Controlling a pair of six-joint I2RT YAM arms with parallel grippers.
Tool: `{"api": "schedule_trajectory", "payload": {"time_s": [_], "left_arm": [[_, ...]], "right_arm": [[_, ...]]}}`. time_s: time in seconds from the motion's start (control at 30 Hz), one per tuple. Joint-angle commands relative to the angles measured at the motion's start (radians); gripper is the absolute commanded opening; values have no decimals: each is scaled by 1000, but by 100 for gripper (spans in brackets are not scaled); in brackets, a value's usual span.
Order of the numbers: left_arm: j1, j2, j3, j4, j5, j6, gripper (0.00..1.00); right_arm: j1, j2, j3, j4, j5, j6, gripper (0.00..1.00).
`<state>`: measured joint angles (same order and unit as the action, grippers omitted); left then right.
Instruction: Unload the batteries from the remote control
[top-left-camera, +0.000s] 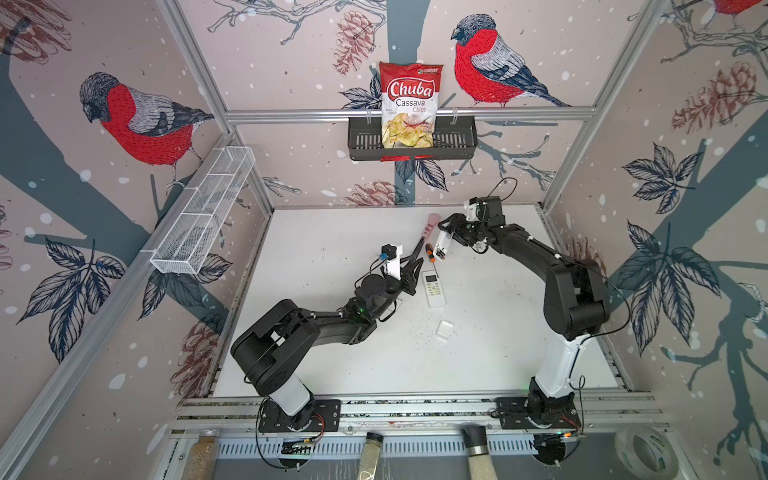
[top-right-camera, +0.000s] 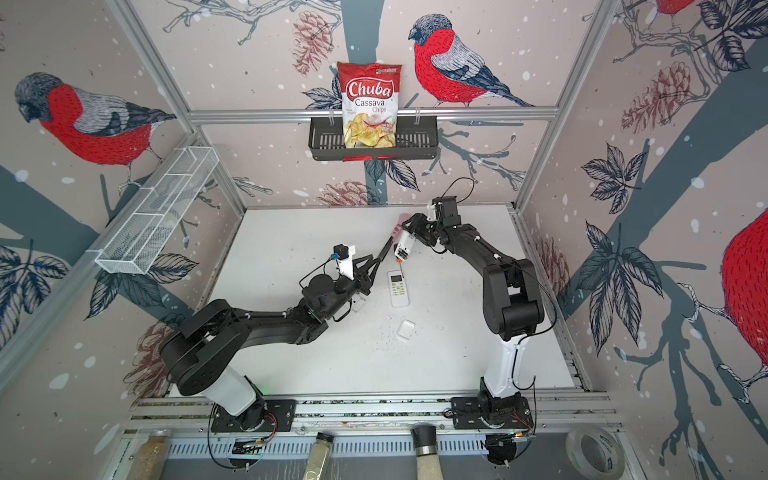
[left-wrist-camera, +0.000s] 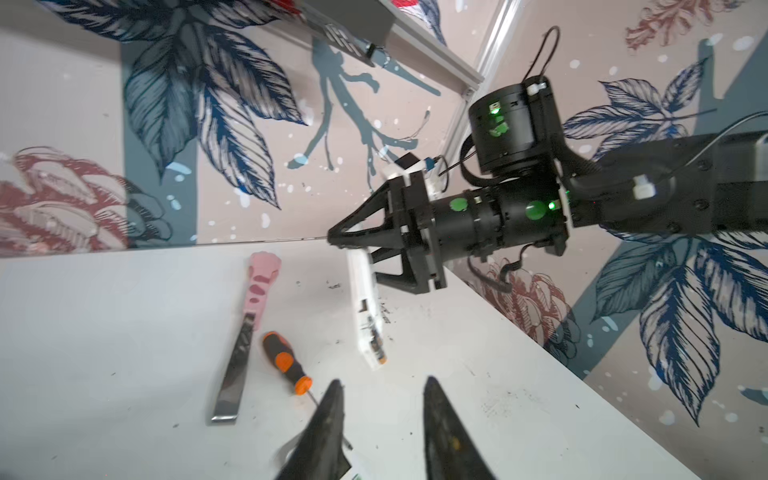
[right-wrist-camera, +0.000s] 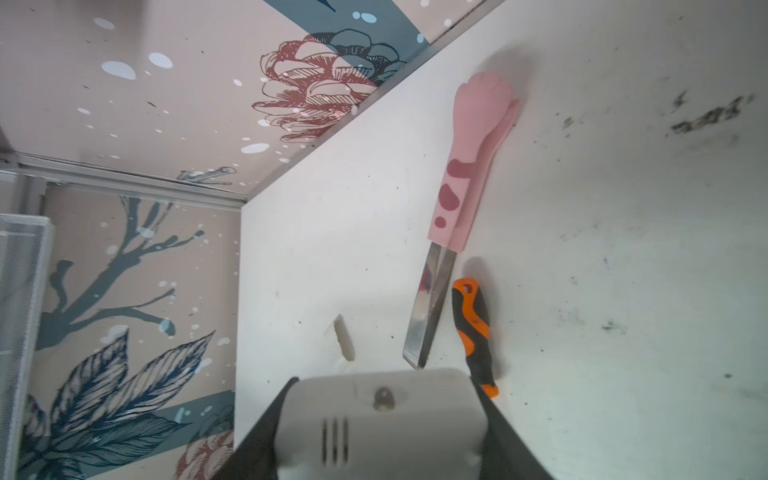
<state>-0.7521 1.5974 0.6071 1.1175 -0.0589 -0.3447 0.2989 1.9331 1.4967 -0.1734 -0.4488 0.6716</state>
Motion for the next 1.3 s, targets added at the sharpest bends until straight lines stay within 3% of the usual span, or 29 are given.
{"api": "schedule_trajectory", "payload": {"time_s": [0.0, 0.17, 0.23, 0.33, 0.53, 0.87, 1.17, 1.27], "left_arm": [[11, -42, -17, -76, -46, -22, 54], [11, -85, -10, -206, -106, -26, 86], [12, -98, -10, -243, -126, -40, 91], [11, -112, -22, -267, -138, -62, 91], [10, -147, -77, -261, -148, -96, 91], [7, -161, -103, -274, -133, -110, 92], [-1, -152, -113, -272, -142, -115, 92], [-1, -155, -111, -279, -146, -110, 92]], "right_arm": [[7, 35, 106, -262, 50, -185, 20], [51, 109, 255, -529, 197, -332, 20], [72, 126, 280, -596, 275, -364, 20], [94, 129, 274, -645, 376, -376, 20], [133, 124, 164, -640, 463, -373, 21], [169, 142, 28, -554, 502, -349, 25], [168, 168, 0, -500, 487, -350, 35], [170, 171, 4, -495, 491, -351, 43]]}}
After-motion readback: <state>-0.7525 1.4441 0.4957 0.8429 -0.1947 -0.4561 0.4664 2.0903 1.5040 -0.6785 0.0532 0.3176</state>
